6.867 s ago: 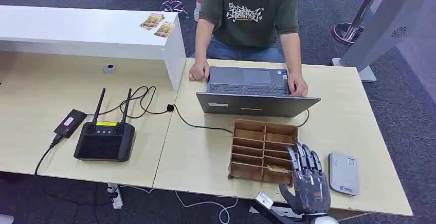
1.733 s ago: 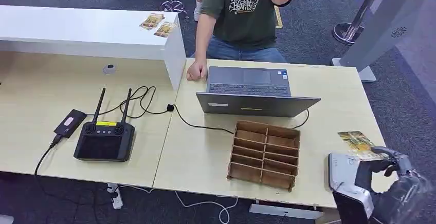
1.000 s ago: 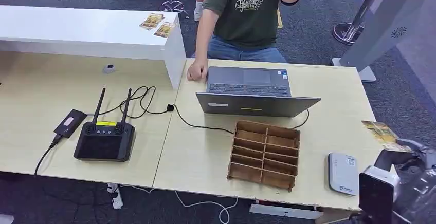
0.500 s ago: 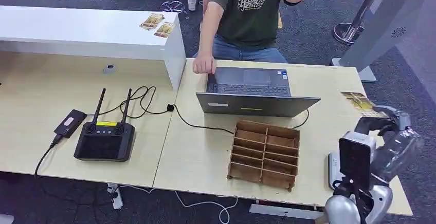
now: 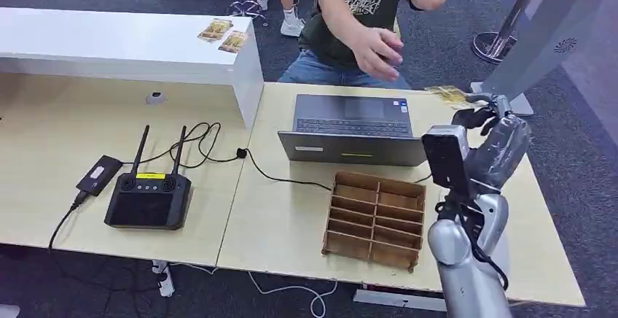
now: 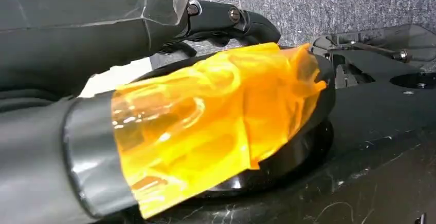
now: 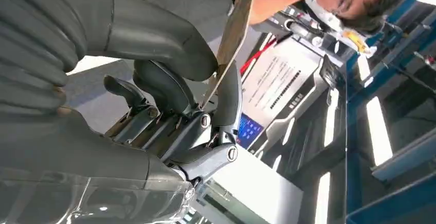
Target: Pass the card to the sensor for recognition and then transmit it.
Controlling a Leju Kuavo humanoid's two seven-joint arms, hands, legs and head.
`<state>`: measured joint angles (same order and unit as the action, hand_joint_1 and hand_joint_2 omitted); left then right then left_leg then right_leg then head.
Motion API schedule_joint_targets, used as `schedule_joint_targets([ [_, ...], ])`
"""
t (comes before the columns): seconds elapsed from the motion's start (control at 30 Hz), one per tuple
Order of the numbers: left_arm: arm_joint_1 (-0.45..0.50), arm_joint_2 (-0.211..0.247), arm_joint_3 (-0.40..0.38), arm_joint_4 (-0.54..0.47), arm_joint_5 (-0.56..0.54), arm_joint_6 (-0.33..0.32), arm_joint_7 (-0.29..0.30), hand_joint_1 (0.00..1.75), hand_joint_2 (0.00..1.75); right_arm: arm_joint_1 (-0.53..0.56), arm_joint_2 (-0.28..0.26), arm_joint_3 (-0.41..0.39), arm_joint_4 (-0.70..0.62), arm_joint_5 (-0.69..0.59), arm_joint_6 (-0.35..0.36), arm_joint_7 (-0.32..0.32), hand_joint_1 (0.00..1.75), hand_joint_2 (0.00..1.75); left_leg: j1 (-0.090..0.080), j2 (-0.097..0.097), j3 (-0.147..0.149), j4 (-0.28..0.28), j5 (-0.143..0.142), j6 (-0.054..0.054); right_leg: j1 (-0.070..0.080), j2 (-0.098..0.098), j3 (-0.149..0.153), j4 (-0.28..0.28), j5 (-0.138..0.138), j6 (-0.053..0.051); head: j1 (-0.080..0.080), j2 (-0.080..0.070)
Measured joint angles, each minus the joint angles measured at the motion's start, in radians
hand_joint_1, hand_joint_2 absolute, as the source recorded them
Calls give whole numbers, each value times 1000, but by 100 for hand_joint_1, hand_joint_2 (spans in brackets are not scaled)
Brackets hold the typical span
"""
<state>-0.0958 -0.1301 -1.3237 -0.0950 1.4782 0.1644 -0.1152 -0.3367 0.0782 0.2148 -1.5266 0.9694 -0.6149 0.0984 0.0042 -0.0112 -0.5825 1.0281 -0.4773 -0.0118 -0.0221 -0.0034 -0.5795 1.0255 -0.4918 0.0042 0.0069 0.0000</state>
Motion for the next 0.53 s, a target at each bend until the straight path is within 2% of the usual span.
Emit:
schedule_joint_targets([
  [0.3, -14, 11, -32, -13, -32, -13, 32, 0, 0, -255, 1, 39, 320, 79, 40, 99, 175, 175, 0, 0, 0, 0, 2, -1, 0, -1, 0, 1, 2, 0, 0, 0],
  [0.53, -19, 13, -52, -14, -52, -17, 45, 0, 0, -390, 11, 41, 511, 120, 43, 140, 175, 175, 0, 0, 0, 0, 2, -1, 0, 0, 0, 1, 2, 0, 0, 0],
])
